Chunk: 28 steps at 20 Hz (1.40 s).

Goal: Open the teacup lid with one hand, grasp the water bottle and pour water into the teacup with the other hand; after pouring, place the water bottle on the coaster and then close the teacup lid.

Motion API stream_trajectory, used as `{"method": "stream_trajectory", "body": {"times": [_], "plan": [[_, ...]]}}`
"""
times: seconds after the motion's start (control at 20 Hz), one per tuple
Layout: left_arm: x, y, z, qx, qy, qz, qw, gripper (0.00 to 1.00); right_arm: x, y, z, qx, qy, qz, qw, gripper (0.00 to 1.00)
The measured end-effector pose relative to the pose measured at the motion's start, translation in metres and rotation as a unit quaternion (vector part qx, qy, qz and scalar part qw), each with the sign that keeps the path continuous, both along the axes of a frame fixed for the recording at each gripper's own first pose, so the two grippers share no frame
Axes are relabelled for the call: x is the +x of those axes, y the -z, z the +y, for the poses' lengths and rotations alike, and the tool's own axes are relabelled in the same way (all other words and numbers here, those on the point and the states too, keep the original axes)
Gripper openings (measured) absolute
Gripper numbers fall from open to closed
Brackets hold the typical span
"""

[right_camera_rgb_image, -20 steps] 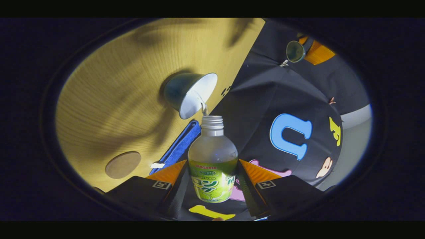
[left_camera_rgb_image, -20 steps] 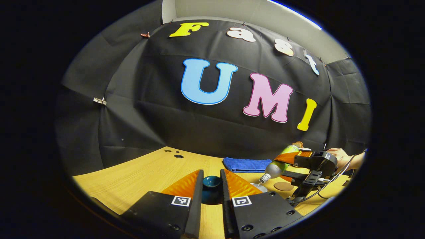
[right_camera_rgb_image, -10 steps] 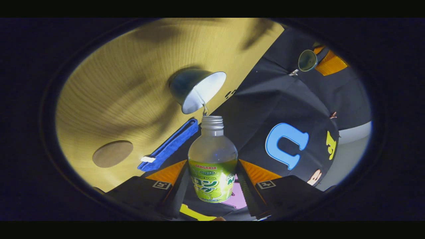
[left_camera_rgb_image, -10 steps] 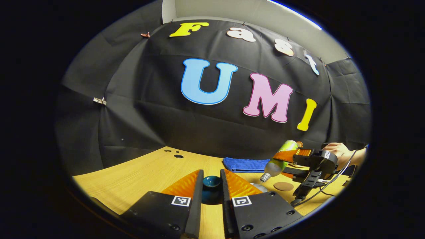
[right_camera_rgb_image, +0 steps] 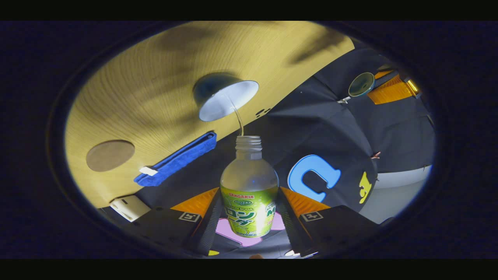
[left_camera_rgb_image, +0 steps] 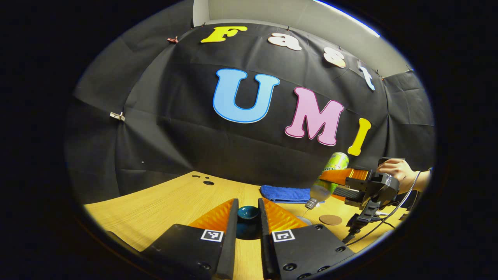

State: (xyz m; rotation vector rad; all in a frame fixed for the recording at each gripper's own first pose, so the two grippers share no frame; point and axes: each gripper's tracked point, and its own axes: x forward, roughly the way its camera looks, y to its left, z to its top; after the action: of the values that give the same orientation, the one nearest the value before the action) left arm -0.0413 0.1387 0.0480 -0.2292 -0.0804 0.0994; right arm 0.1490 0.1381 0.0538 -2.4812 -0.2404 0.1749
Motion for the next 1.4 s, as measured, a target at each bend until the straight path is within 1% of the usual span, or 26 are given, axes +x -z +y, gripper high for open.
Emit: {"method": "stream_trajectory", "body": {"times": [0.1,0.15,0.2,0.55,0.65,0.7,0.75,0.8,0.85,0.9,0.95,1.0,1.05,1.1,1.15,1.2,1.3,1.4], "plan": [[0.000,0.000,0.000,-0.001,0.001,-0.001,1.000,0.31,0.002,-0.005,0.001,-0.004,-0.003,-0.003,1.000,0.78],[0.000,-0.001,0.001,-0.001,0.001,-0.001,1.000,0.31,0.003,-0.008,0.002,-0.004,-0.004,-0.004,1.000,0.75],[0.000,-0.001,0.001,-0.001,0.000,-0.002,1.000,0.31,0.001,-0.010,0.004,-0.006,-0.005,-0.005,1.000,0.78],[-0.002,-0.002,0.003,-0.004,-0.001,-0.003,1.000,0.31,-0.001,-0.014,0.010,-0.013,-0.013,-0.007,1.000,0.78],[-0.002,-0.002,0.002,-0.003,-0.001,-0.004,1.000,0.31,-0.002,-0.012,0.011,-0.009,-0.010,-0.006,1.000,0.78],[-0.001,-0.002,0.002,-0.003,-0.001,-0.004,1.000,0.31,-0.003,-0.008,0.007,0.010,0.001,0.001,1.000,0.78],[-0.001,-0.002,0.003,-0.002,-0.002,-0.003,1.000,0.31,-0.004,0.002,-0.003,0.050,0.025,0.023,0.998,0.78],[-0.002,-0.002,0.004,-0.001,-0.003,-0.004,1.000,0.31,-0.008,0.016,-0.013,0.102,0.044,0.045,0.993,0.78],[-0.002,-0.002,0.004,-0.002,-0.003,-0.003,1.000,0.31,-0.009,0.025,-0.022,0.157,0.057,0.059,0.984,0.78],[-0.001,-0.001,0.004,-0.002,-0.003,-0.003,1.000,0.31,-0.007,0.029,-0.027,0.210,0.073,0.069,0.972,0.78],[-0.001,-0.001,0.004,-0.001,-0.004,-0.002,1.000,0.31,-0.009,0.036,-0.031,0.260,0.088,0.080,0.958,0.78],[-0.001,0.000,0.006,0.000,-0.006,-0.001,1.000,0.31,-0.011,0.040,-0.031,0.309,0.097,0.092,0.942,0.79],[-0.001,0.000,0.006,0.001,-0.007,-0.001,1.000,0.31,-0.013,0.044,-0.032,0.361,0.105,0.109,0.920,0.78],[-0.001,0.000,0.006,0.000,-0.009,0.000,1.000,0.31,-0.018,0.047,-0.028,0.417,0.117,0.132,0.892,0.78],[-0.001,-0.001,0.006,0.000,-0.009,0.000,1.000,0.31,-0.023,0.050,-0.026,0.473,0.126,0.154,0.858,0.78],[0.000,0.001,0.006,0.001,-0.009,0.002,1.000,0.31,-0.027,0.052,-0.023,0.528,0.132,0.176,0.820,0.78],[0.001,0.002,0.003,0.003,-0.008,0.004,1.000,0.31,-0.030,0.051,-0.015,0.624,0.137,0.214,0.739,0.79],[0.001,0.003,0.003,0.003,-0.006,0.005,1.000,0.31,-0.030,0.042,-0.010,0.702,0.136,0.242,0.656,0.79]]}}
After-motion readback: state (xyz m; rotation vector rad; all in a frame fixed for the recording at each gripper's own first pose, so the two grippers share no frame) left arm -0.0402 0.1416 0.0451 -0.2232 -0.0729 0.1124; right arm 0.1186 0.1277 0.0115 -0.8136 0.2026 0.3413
